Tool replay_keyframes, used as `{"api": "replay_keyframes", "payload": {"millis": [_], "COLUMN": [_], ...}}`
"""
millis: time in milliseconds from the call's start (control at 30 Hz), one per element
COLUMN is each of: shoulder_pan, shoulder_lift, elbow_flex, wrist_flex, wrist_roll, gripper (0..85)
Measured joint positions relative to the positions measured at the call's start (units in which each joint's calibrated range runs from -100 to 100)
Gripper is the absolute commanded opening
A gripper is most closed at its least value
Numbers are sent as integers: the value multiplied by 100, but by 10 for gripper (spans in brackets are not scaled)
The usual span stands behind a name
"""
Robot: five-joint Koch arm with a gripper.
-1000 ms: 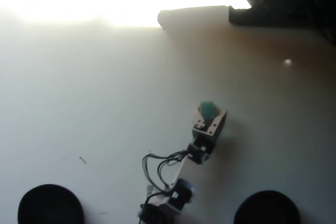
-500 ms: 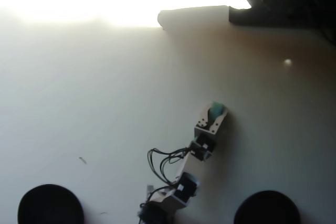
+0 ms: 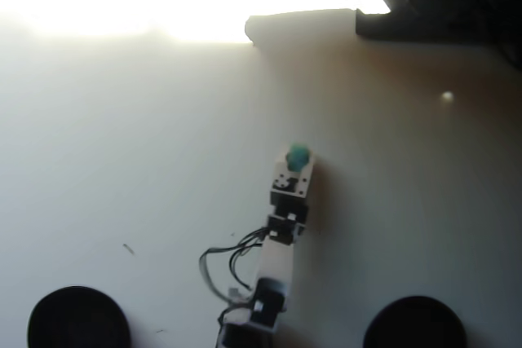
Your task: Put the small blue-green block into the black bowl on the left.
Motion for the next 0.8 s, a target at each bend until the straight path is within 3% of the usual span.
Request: {"api": "replay_keyframes", "payload": {"millis": [367,533,800], "shoulder_pan": [928,1309,2369], "shoulder_lift": [-2538,-3169,-3876], "elbow_flex": [18,259,619], "wrist_flex": [-1703,-1933,-2279], "wrist_roll": [601,708,855], "gripper": [34,34,32]}}
